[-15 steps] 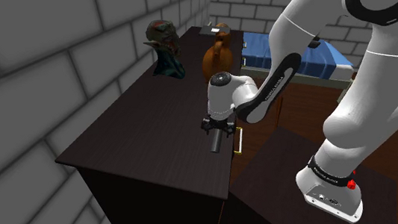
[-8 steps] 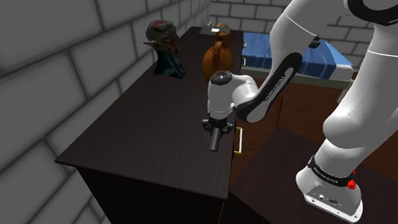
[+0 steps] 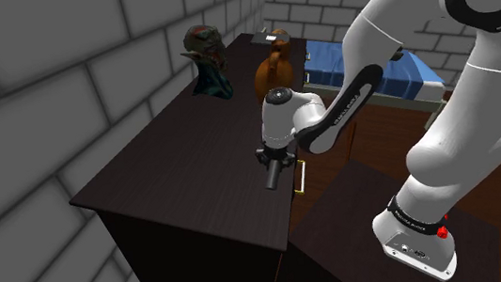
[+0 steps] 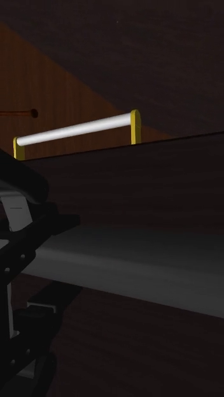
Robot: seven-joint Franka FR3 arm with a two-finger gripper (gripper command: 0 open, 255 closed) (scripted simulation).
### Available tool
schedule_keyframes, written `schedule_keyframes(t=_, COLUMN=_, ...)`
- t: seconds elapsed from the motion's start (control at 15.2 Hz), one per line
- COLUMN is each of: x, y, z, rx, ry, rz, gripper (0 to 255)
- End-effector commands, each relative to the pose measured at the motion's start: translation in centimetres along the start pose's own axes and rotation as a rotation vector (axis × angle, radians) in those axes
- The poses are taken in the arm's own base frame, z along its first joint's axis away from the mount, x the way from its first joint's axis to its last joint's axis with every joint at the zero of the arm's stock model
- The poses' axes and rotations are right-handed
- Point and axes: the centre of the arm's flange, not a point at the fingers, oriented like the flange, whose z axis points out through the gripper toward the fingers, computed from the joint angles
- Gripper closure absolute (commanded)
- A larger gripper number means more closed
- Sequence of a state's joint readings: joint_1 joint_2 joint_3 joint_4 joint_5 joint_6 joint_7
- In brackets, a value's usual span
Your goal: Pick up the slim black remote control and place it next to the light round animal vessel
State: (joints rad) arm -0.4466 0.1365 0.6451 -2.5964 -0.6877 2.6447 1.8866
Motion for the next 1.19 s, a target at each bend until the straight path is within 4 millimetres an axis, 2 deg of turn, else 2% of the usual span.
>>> schedule_keyframes(t=0.0, x=0.2, y=-0.1, z=-0.9, rx=-0.002, ry=-0.002, rz=0.001, gripper=255)
schedule_keyframes(t=1.12, x=2.2, y=0.2, z=-9.6, rx=-0.002, ry=-0.002, rz=0.001, gripper=255)
